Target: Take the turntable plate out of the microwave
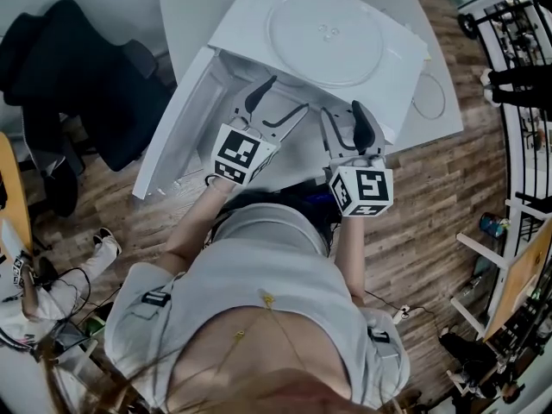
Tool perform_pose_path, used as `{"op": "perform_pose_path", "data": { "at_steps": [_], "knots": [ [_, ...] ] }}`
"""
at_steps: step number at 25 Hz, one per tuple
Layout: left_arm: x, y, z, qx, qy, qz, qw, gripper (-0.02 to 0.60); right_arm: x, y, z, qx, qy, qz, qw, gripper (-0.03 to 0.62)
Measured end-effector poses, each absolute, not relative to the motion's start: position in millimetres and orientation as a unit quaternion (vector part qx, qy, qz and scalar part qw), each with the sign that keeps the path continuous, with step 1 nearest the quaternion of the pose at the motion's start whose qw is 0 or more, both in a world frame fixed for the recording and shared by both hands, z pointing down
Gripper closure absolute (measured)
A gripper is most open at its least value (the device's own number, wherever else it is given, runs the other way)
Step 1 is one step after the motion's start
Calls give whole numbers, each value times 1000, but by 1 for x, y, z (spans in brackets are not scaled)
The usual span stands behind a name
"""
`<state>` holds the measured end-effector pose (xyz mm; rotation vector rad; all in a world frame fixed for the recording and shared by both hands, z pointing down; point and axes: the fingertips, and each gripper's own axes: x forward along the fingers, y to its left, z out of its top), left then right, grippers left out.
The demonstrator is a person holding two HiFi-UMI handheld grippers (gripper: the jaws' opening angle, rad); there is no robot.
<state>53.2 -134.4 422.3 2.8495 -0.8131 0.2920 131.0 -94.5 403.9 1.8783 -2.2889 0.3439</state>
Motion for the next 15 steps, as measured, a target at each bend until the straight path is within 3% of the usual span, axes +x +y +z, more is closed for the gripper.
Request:
{"op": "perform_pose_path", "data": {
  "at_steps": [3, 5, 15],
  "knots": [
    [56, -121, 423, 958, -256, 99, 85, 258, 134, -87, 401, 626, -769, 107, 78, 403],
    [55, -111, 422, 960, -248, 94, 88, 365, 135, -82, 403, 625, -769, 106, 80, 422],
    [59, -71, 420, 968, -217, 81, 99, 502, 127, -58, 408, 621, -773, 103, 78, 509]
  ]
}}
